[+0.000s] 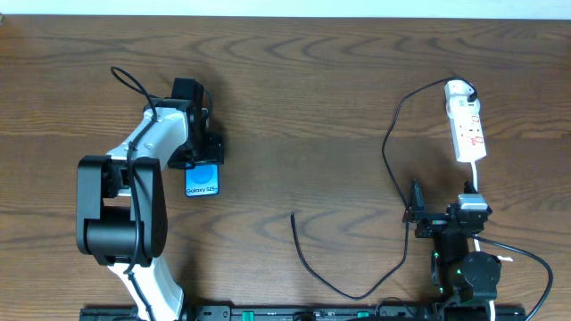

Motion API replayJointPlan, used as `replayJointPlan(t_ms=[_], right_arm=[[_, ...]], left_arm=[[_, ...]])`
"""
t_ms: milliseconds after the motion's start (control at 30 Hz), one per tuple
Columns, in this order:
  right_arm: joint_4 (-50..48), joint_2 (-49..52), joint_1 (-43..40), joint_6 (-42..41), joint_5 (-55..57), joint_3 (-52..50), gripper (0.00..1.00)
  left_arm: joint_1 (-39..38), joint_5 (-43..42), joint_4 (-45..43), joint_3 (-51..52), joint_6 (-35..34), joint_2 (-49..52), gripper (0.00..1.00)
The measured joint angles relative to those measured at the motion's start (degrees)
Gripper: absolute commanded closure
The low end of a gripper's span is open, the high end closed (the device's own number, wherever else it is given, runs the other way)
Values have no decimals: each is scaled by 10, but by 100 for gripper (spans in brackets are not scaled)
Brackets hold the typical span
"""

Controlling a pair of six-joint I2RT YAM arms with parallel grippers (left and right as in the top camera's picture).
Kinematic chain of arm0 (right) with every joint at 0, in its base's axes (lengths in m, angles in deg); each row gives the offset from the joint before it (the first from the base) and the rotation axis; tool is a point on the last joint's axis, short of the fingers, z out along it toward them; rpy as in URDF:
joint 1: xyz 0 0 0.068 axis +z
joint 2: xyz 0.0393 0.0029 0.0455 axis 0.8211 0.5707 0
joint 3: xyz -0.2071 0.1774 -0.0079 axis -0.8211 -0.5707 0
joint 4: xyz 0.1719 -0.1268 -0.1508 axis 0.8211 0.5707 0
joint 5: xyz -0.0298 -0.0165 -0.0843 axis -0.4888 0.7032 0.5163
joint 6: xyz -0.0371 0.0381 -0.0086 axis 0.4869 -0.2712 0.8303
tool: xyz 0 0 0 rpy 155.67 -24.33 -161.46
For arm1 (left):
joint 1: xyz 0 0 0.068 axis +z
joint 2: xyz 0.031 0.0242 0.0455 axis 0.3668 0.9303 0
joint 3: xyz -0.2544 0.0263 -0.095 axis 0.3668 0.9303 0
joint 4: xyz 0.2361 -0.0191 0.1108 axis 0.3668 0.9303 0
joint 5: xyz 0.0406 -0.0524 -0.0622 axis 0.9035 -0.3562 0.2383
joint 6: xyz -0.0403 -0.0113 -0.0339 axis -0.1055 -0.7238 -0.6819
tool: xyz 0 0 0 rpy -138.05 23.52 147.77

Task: Plug charger to phone and switch on socket
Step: 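Close the left gripper on the phone's bottom end, then lift the phone with the left gripper and tilt it upright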

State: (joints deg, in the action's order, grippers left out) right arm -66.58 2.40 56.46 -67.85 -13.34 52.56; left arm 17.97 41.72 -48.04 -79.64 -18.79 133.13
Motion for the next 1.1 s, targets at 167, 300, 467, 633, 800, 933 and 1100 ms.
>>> replayJointPlan(t_ms=[167, 300, 467, 633, 800, 933, 1100], right_arm=[[0, 0, 0, 0, 0, 0, 1], [0, 0, 0, 0, 0, 0, 1], [0, 0, 0, 0, 0, 0, 1], [0, 0, 0, 0, 0, 0, 1], [0, 0, 0, 0, 0, 0, 1], [0, 0, 0, 0, 0, 0, 1], [0, 0, 0, 0, 0, 0, 1]], left_arm=[[0, 0, 0, 0, 0, 0, 92], [0, 0, 1, 0, 0, 0, 93], [0, 0, 3, -2, 0, 0, 93], [0, 0, 4, -2, 0, -1, 93], [0, 0, 12, -2, 0, -4, 93], [0, -2, 15, -1, 0, -17, 92], [0, -2, 17, -1, 0, -45, 93]])
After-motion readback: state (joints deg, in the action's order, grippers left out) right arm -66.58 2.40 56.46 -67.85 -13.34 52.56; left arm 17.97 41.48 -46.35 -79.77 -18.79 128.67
